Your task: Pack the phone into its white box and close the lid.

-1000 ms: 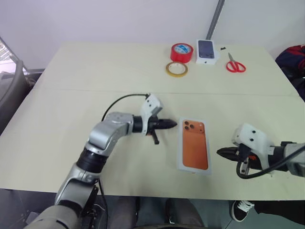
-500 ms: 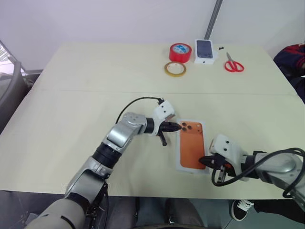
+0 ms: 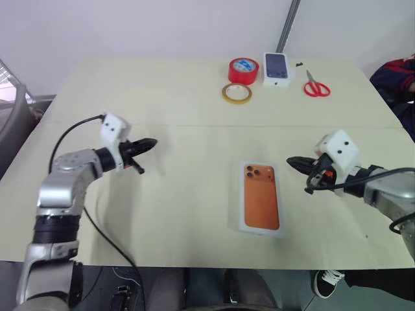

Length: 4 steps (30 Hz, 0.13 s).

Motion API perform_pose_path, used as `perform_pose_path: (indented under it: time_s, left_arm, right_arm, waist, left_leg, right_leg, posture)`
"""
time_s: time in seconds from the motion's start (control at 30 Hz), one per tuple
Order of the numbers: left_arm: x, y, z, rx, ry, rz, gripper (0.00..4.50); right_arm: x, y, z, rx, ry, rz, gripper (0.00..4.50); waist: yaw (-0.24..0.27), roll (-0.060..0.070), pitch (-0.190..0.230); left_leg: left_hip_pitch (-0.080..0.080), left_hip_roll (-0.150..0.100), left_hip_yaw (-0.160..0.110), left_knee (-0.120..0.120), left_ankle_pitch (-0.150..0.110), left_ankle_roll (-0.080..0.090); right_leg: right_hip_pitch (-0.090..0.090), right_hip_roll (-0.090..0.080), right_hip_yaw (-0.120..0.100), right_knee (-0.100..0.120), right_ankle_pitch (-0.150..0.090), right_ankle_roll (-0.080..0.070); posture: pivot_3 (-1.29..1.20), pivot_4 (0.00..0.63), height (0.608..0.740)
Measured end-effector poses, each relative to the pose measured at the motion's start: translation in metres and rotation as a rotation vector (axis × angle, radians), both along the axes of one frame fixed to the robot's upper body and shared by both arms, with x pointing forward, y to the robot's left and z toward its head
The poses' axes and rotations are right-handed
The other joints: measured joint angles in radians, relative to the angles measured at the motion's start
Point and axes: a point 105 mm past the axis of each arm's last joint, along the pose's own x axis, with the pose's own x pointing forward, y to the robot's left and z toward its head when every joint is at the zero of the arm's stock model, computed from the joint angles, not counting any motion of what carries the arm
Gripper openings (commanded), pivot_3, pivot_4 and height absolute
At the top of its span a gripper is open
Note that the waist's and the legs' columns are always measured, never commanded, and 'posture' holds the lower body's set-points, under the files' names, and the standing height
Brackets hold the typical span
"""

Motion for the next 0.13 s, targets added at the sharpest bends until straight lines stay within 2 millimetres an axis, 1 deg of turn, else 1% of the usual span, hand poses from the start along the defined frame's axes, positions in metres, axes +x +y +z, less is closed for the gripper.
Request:
perform_pose_path:
  time_s: [0.13]
  left_arm:
    - [-0.013,0.020,-0.011,-0.023,0.024,0.078,0.00]
  right_arm:
    - [0.006,-0.008,-0.006,0.066,0.007,-0.030,0.06]
  waist:
    - [-0.004,0.000,0.000]
  left_leg:
    - [0.000,0.000,0.000,0.000,0.000,0.000]
  right_leg:
    - [0.000,0.000,0.000,0.000,0.000,0.000]
  posture:
    - [0.00,0.150,0.740]
